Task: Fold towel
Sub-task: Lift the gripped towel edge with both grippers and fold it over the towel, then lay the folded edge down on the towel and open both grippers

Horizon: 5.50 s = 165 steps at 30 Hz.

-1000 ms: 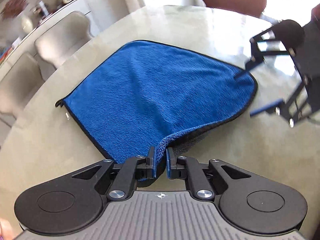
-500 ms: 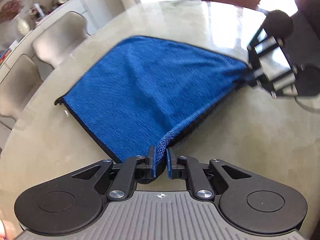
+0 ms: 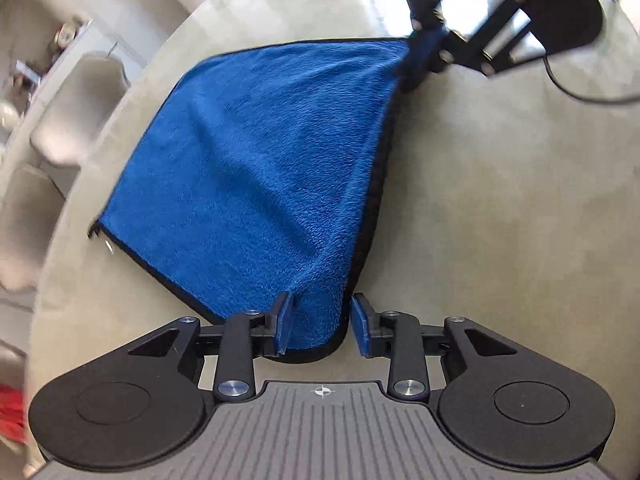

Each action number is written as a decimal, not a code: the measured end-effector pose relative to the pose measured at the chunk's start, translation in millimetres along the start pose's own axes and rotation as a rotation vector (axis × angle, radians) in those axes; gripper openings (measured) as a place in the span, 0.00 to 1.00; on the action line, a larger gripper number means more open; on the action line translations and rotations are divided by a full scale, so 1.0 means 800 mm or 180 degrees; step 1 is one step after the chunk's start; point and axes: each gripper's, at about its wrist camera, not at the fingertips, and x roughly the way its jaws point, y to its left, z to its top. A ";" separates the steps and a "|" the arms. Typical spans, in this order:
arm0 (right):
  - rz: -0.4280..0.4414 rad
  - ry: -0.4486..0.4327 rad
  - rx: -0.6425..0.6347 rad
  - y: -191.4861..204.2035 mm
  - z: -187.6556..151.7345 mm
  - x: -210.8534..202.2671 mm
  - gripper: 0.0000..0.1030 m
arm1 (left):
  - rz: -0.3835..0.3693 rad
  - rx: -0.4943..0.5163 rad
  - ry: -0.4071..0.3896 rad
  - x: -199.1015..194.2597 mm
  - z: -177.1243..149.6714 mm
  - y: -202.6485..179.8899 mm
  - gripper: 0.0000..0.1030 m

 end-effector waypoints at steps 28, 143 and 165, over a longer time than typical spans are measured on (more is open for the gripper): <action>0.0031 -0.0142 0.0535 -0.040 0.002 -0.025 0.03 | 0.0261 -0.0174 -0.0022 -0.013 0.010 0.006 0.07; -0.0784 -0.0145 0.0421 -0.280 0.117 0.220 0.22 | 0.0501 -0.1223 -0.0224 0.167 0.069 0.270 0.34; 0.0349 -0.0261 0.1393 -0.204 0.063 0.123 0.26 | 0.0195 -0.2031 -0.0505 0.102 0.050 0.207 0.44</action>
